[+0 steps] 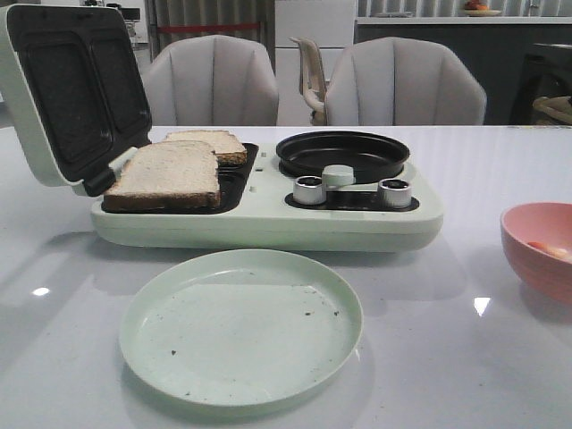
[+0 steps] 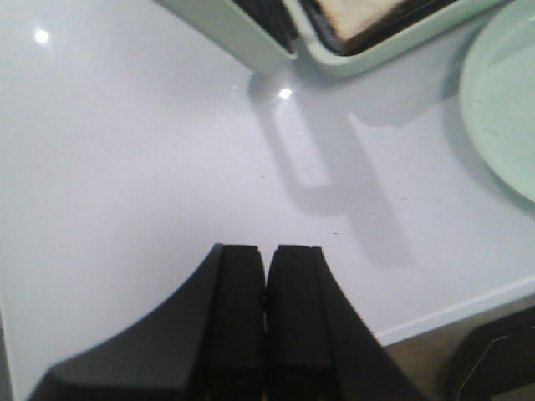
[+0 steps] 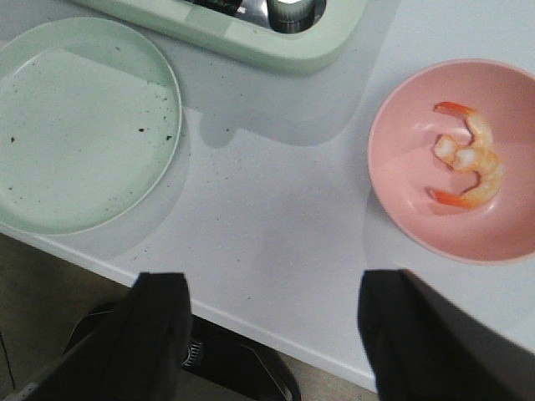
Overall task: Make breakfast with bread and shrimp
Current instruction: 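Release the bread and retract the right gripper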
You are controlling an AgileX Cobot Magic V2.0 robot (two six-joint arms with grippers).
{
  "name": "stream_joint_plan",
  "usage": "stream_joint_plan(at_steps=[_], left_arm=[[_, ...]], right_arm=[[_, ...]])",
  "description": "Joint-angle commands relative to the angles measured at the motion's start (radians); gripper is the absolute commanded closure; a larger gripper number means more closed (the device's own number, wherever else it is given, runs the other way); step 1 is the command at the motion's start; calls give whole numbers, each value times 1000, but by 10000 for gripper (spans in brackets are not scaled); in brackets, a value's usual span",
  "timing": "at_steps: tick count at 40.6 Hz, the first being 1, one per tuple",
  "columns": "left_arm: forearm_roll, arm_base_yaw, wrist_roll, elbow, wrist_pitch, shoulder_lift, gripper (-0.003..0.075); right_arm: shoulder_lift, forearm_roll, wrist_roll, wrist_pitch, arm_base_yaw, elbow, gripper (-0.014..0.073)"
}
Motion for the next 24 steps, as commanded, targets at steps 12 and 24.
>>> stream_joint_plan(at_steps=[12, 24], left_arm=[[-363, 545, 305, -318, -151, 300, 613], [-874, 800, 543, -546, -174, 580, 613]], right_arm=[[-14, 2, -7, -46, -3, -25, 57], [-14, 2, -7, -46, -3, -25, 57]])
